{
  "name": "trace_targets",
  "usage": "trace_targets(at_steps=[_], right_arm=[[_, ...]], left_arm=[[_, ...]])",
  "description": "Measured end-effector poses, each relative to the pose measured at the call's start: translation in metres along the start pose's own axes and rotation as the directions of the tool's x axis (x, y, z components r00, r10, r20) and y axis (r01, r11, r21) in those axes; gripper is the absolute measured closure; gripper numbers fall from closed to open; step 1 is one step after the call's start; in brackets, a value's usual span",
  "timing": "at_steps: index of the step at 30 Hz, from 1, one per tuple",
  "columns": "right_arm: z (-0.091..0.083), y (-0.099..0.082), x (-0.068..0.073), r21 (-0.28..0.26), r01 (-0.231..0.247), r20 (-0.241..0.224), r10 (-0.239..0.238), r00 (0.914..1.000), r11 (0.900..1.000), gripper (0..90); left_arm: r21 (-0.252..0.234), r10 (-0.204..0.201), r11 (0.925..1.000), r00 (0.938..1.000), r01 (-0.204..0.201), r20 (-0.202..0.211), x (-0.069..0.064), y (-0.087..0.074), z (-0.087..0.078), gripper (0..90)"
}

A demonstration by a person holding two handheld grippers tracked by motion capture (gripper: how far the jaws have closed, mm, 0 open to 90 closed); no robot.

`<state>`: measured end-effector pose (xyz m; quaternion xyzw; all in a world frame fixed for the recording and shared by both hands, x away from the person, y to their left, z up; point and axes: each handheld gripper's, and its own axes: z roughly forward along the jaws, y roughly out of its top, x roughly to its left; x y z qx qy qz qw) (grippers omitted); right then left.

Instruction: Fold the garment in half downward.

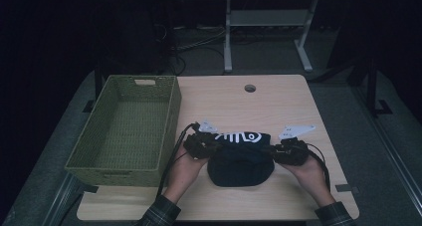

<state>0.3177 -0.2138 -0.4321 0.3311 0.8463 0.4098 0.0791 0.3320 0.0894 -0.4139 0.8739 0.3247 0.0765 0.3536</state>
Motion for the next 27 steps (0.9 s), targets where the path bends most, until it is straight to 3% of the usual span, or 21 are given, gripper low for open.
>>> trace_targets(at_steps=[4, 7, 17, 19, 22, 25, 27], right_arm=[[-0.003, -0.006, 0.003, -0.004, -0.003, -0.007, 0.003, 1.0, 1.0, 69.3], [-0.014, -0.003, 0.003, -0.042, -0.013, -0.013, 0.012, 0.9998, 0.999, 62.0], [-0.047, 0.015, -0.001, -0.149, -0.013, -0.002, 0.013, 0.9999, 0.9888, 61.5], [-0.048, 0.017, -0.005, -0.155, -0.015, 0.004, 0.016, 0.9999, 0.9877, 64.8], [-0.044, 0.019, -0.011, -0.151, -0.02, 0.012, 0.022, 0.9997, 0.9883, 72.1], [-0.033, 0.02, -0.015, -0.125, -0.023, 0.009, 0.024, 0.9997, 0.9918, 83.4], [-0.027, 0.019, -0.015, -0.109, -0.009, 0.01, 0.01, 0.9999, 0.994, 89.6]], left_arm=[[-0.017, -0.003, 0.9998, 0.9999, 0.003, 0.013, -0.004, -0.001, -0.006, 78.5], [-0.055, -0.007, 0.9984, 0.9996, 0.009, 0.027, -0.006, 0.004, -0.018, 74.0], [-0.151, -0.005, 0.9885, 0.9996, 0.009, 0.029, -0.005, 0.022, -0.044, 66.6], [-0.163, 0.0, 0.9866, 0.9998, 0.003, 0.018, -0.002, 0.026, -0.048, 66.7], [-0.174, -0.008, 0.9847, 1.0, 0.009, 0.006, 0.005, 0.033, -0.045, 77.6], [-0.167, -0.026, 0.9856, 0.9996, 0.027, 0.007, 0.015, 0.039, -0.035, 89.9], [-0.152, -0.036, 0.9877, 0.9993, 0.035, -0.005, 0.022, 0.041, -0.025, 89.9]])
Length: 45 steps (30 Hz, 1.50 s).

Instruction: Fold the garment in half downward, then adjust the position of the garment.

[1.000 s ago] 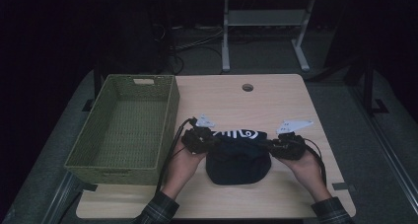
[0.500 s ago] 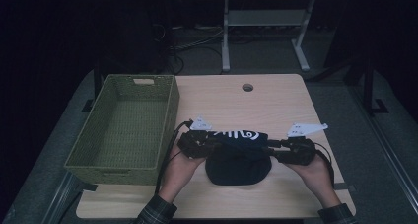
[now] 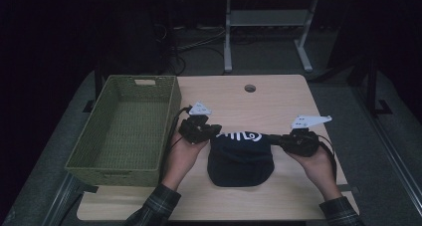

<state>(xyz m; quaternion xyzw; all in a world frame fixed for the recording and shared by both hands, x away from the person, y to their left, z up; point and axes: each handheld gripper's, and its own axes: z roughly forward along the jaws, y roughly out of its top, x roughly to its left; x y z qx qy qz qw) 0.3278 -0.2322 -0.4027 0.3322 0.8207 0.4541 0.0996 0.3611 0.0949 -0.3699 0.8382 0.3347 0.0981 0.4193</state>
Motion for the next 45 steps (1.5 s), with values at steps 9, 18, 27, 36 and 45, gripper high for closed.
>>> trace_targets(at_steps=[9, 18, 27, 36, 45], right_arm=[[0.01, -0.006, 0.007, 0.035, 0.014, -0.028, -0.013, 0.9995, 0.9993, 89.8], [0.015, -0.016, 0.016, 0.063, 0.015, -0.064, -0.011, 0.9979, 0.9979, 89.9], [0.021, -0.029, 0.028, 0.102, 0.018, -0.085, -0.01, 0.9963, 0.9946, 89.9], [0.027, -0.046, 0.042, 0.151, 0.029, -0.093, -0.015, 0.9955, 0.9881, 89.9], [0.033, -0.061, 0.065, 0.179, 0.051, -0.107, -0.032, 0.9937, 0.9826, 90.0]], left_arm=[[0.057, -0.047, 0.9972, 0.9987, 0.048, -0.021, 0.021, -0.006, 0.036, 89.9], [0.129, -0.054, 0.9902, 0.9985, 0.055, -0.009, 0.024, -0.017, 0.057, 89.9], [0.192, -0.031, 0.9809, 0.9995, 0.031, 0.001, 0.022, -0.026, 0.072, 89.9], [0.209, -0.02, 0.9777, 0.9994, 0.014, 0.027, 0.02, -0.03, 0.082, 90.0], [0.217, 0.006, 0.976, 0.9982, -0.019, 0.06, 0.017, -0.032, 0.091, 90.0]])
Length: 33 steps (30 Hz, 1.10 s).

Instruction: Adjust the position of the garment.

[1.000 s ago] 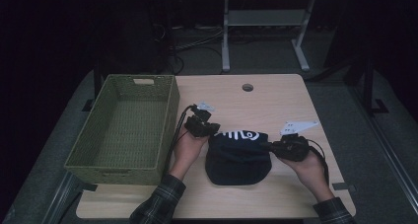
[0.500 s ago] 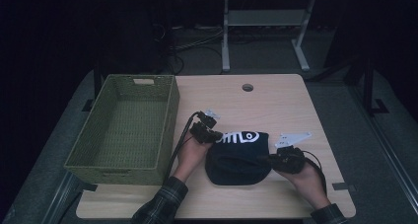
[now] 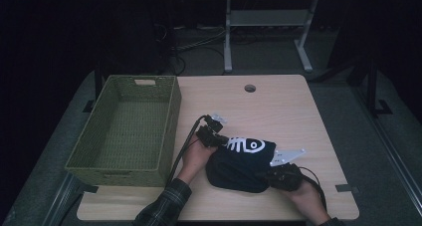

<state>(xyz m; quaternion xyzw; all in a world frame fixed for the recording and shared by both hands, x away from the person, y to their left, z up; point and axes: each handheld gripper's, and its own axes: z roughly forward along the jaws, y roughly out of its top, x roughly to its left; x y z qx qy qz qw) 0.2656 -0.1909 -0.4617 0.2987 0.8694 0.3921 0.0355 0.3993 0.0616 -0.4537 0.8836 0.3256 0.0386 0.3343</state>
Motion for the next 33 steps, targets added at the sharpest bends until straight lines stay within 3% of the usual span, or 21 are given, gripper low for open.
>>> trace_targets(at_steps=[6, 10, 13, 16, 18, 22, 25, 31, 33], right_arm=[[0.003, -0.004, 0.014, -0.011, -0.007, 0.001, 0.007, 1.0, 0.9999, 90.0], [0.007, -0.004, 0.023, -0.009, 0.015, -0.002, -0.015, 0.9999, 0.9998, 90.0], [0.007, -0.004, 0.023, -0.011, 0.016, -0.008, -0.016, 0.9998, 0.9998, 90.0], [0.003, -0.001, 0.022, -0.02, 0.02, 0.0, -0.02, 0.9998, 0.9996, 89.9], [-0.003, 0.001, 0.021, -0.051, 0.02, 0.004, -0.02, 0.9998, 0.9985, 89.9], [-0.014, 0.008, 0.013, -0.093, 0.027, 0.033, -0.024, 0.9992, 0.9952, 89.9], [-0.021, 0.014, 0.003, -0.126, 0.023, 0.059, -0.015, 0.9981, 0.9917, 89.9], [-0.028, 0.019, -0.023, -0.155, 0.005, 0.119, 0.014, 0.9927, 0.9879, 89.9], [-0.028, 0.02, -0.03, -0.158, -0.005, 0.133, 0.026, 0.9908, 0.9874, 89.9]], left_arm=[[-0.001, 0.017, 0.9999, 0.9998, -0.017, 0.013, -0.001, 0.002, 0.004, 90.0], [-0.001, 0.033, 0.9995, 0.9993, -0.033, 0.015, -0.003, 0.004, 0.006, 90.0], [-0.013, 0.04, 0.9991, 0.999, -0.04, 0.017, -0.005, 0.004, 0.006, 90.0], [-0.041, 0.019, 0.999, 0.9995, -0.018, 0.023, -0.005, 0.004, 0.0, 90.0], [-0.057, 0.019, 0.9982, 0.9994, -0.018, 0.028, -0.006, 0.006, -0.009, 90.0], [-0.112, 0.012, 0.9936, 0.9987, -0.007, 0.05, -0.01, 0.008, -0.026, 90.0], [-0.123, 0.029, 0.9921, 0.9976, -0.021, 0.062, -0.018, 0.006, -0.038, 89.9], [-0.117, 0.046, 0.9924, 0.9968, -0.038, 0.066, -0.036, -0.013, -0.06, 90.0], [-0.111, 0.065, 0.9921, 0.9967, -0.059, 0.049, -0.043, -0.018, -0.067, 89.9]])
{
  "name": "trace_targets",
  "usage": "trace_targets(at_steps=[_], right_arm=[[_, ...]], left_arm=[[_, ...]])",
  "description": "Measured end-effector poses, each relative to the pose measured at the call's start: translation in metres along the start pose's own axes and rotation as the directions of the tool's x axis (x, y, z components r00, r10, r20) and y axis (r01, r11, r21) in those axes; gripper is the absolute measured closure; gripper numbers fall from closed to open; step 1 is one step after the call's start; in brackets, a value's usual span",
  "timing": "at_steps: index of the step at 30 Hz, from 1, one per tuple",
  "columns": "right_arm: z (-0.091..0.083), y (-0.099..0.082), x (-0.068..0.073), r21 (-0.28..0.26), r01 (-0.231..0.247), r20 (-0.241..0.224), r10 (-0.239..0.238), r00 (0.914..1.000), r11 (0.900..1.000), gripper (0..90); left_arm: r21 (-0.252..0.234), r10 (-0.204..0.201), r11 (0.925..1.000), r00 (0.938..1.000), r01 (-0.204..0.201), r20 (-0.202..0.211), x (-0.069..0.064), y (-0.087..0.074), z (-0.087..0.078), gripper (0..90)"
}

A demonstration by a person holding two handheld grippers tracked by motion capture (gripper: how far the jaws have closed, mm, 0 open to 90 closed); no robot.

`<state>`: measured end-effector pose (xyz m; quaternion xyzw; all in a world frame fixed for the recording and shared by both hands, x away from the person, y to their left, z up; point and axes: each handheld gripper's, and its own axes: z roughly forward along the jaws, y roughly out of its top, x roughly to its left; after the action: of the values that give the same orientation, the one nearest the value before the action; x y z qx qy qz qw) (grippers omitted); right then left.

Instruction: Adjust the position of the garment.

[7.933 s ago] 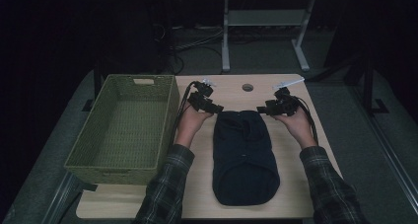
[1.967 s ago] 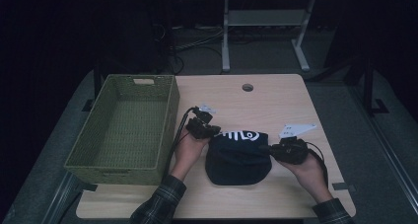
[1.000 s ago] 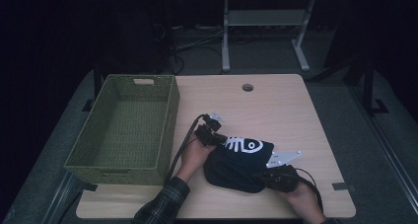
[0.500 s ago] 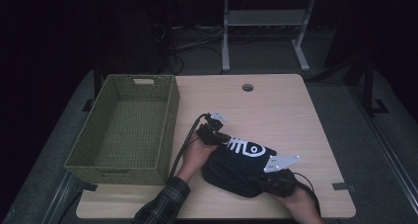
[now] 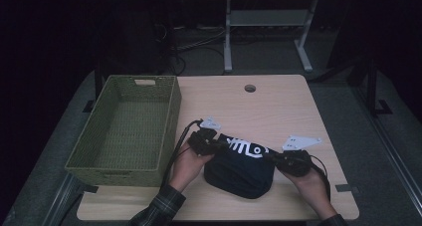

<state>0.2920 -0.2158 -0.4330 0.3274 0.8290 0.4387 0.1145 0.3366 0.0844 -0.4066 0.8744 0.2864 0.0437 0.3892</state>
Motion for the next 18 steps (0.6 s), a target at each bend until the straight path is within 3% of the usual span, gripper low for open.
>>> trace_targets(at_steps=[3, 7, 13, 18], right_arm=[[0.001, 0.001, -0.009, 0.003, -0.008, 0.024, 0.008, 0.9997, 1.0, 90.0], [0.005, -0.002, -0.016, 0.038, -0.009, 0.053, 0.007, 0.9986, 0.9992, 90.0], [0.019, -0.014, -0.023, 0.119, -0.027, 0.07, 0.019, 0.9973, 0.9925, 90.0], [0.025, -0.021, -0.024, 0.15, -0.052, 0.057, 0.044, 0.9974, 0.9873, 90.0]], left_arm=[[-0.002, 0.005, 1.0, 1.0, -0.005, 0.004, -0.013, -0.011, -0.011, 89.9], [0.037, 0.009, 0.9993, 1.0, -0.009, -0.002, -0.023, -0.025, -0.013, 89.9], [0.124, 0.001, 0.9922, 0.9999, 0.001, -0.015, -0.02, -0.039, 0.006, 90.0], [0.177, 0.042, 0.9838, 0.9967, -0.029, -0.069, -0.017, -0.041, 0.014, 90.0]])
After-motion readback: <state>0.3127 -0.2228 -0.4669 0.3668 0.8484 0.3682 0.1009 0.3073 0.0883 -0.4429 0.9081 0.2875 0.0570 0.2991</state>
